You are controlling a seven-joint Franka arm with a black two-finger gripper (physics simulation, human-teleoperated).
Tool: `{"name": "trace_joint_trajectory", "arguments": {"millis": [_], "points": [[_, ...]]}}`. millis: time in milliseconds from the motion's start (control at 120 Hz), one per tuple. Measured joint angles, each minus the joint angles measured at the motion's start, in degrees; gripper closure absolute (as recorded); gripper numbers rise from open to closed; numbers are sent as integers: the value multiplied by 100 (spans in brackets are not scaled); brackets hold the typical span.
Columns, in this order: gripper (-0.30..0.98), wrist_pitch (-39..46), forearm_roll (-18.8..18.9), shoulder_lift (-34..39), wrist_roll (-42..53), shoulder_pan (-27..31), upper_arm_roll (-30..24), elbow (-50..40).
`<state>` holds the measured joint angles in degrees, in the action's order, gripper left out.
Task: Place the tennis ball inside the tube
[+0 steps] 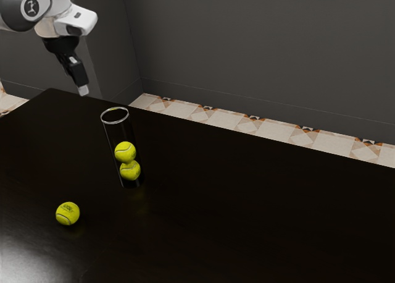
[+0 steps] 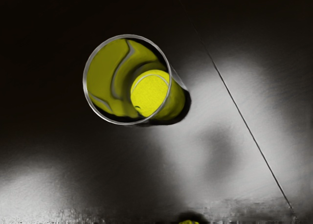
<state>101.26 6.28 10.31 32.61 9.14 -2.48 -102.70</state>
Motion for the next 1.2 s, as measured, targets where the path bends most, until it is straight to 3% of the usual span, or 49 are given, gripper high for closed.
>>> {"name": "trace_joint_trajectory", "arguments": {"millis": [100, 375, 742, 967, 1200], "points": [[0, -154, 13, -24, 113, 12, 5, -58], [0, -217, -111, -149, 276, 181, 68, -1406], [0, 1354, -560, -426, 114, 939, 72, -3221], [0, 2441, -766, -1235, 40, 1265, 72, -3344], [0, 2912, -823, -1548, -12, 1494, 66, -3401]]}}
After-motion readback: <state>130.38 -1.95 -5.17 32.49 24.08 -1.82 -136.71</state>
